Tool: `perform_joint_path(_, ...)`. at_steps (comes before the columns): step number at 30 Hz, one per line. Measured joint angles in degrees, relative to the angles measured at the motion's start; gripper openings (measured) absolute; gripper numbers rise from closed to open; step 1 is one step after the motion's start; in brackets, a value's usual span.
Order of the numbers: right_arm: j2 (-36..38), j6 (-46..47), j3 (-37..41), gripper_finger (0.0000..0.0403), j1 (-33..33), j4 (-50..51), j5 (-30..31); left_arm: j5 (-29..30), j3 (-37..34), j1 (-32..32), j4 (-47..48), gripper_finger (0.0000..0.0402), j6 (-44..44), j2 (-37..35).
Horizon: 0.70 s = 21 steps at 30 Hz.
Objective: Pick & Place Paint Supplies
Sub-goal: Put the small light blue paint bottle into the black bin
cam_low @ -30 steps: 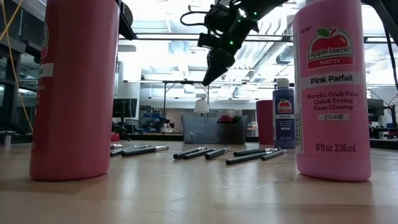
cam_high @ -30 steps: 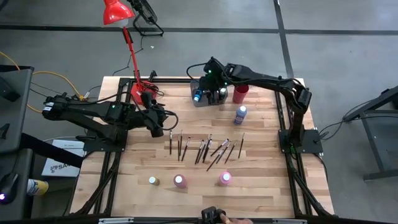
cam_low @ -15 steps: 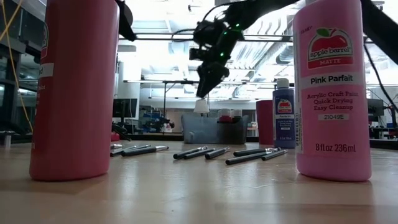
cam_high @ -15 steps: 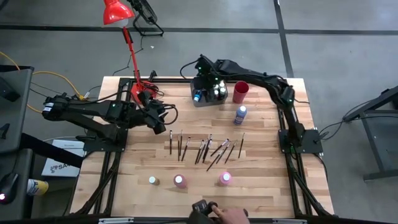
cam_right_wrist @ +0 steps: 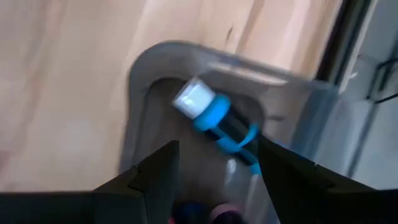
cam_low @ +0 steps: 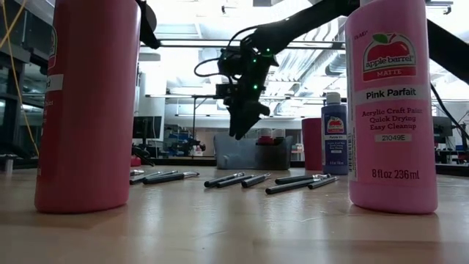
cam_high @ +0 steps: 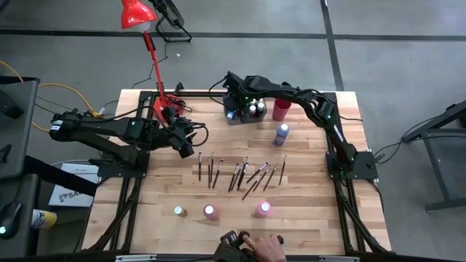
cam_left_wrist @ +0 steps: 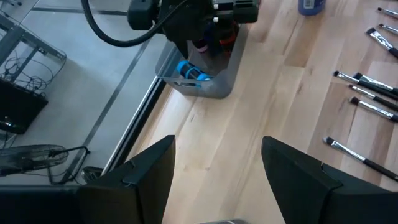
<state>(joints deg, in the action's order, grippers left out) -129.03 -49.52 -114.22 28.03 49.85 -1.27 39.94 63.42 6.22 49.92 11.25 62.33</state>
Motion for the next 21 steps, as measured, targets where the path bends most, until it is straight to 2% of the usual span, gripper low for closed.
perform_joint_path(4, 0.0, -3.0, 0.3, 0.0210, 0.0, -3.5, 2.1, -0.1, 0.0, 0.0, 0.0, 0.0232, -0.4, 0.0)
perform_joint_path(11, 0.0, -4.6, 0.3, 0.0210, 0.0, -7.0, 2.4, -0.1, 0.0, 0.1, 1.4, 0.0232, -0.4, 0.0)
perform_joint_path(21, -2.9, -5.0, 0.4, 0.0210, 0.1, -1.5, 2.9, -0.2, 0.0, 0.1, 1.3, 0.0232, -0.4, 0.0)
